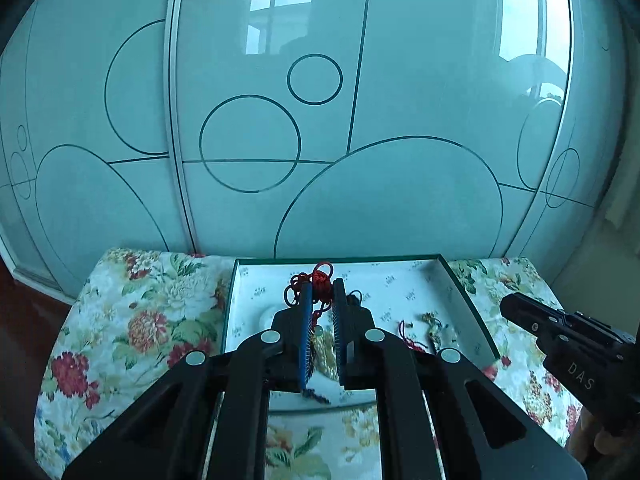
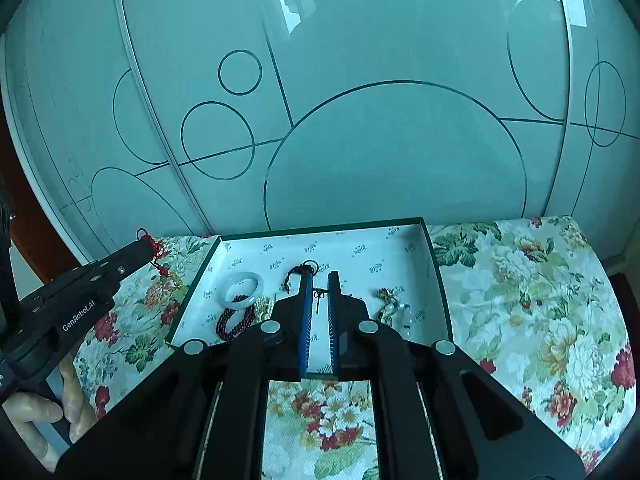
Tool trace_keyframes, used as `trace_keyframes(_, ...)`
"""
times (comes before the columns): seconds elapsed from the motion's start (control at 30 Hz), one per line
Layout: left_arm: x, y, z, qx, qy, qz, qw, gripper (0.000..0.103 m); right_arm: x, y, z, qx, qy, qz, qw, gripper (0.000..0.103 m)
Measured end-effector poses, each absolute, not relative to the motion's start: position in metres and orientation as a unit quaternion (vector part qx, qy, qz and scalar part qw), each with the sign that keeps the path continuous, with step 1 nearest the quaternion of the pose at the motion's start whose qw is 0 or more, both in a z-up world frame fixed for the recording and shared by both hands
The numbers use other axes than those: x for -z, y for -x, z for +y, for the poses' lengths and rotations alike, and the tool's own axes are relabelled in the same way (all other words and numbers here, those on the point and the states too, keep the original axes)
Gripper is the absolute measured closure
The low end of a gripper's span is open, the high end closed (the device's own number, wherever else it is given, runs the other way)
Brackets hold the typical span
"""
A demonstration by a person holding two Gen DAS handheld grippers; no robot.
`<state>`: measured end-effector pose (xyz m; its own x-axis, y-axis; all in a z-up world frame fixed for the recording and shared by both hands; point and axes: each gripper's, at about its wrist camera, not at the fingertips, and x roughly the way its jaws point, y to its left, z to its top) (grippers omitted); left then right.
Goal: Organize jewelry
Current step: 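Lift the coin pendant with the left tool and carry it into the box, then open the left tool to release the coin pendant beside the bangle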
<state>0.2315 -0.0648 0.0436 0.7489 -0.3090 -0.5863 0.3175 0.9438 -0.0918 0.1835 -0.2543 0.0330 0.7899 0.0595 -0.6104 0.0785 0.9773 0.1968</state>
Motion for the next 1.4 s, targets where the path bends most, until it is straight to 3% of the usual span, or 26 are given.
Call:
trace_keyframes(0.53, 0.052, -0.276, -0.086, 0.155, -0.023, 0.399, 0.903, 0.093, 0.054, -0.232, -0.253, 0.019, -0.091, 0.409, 0.908, 0.095)
trace_keyframes(1.33, 0.079, -0.305, -0.09, 0.141, -0.023, 0.418, 0.897, 0.091, 0.083, -0.266, -0.253, 0.024, -0.084, 0.426, 0.9, 0.094)
trace_keyframes(1.4, 0.08, -0.306, -0.091, 0.137, -0.025, 0.419, 0.897, 0.082, 0.084, -0.266, -0.254, 0.024, -0.087, 0.425, 0.901, 0.094)
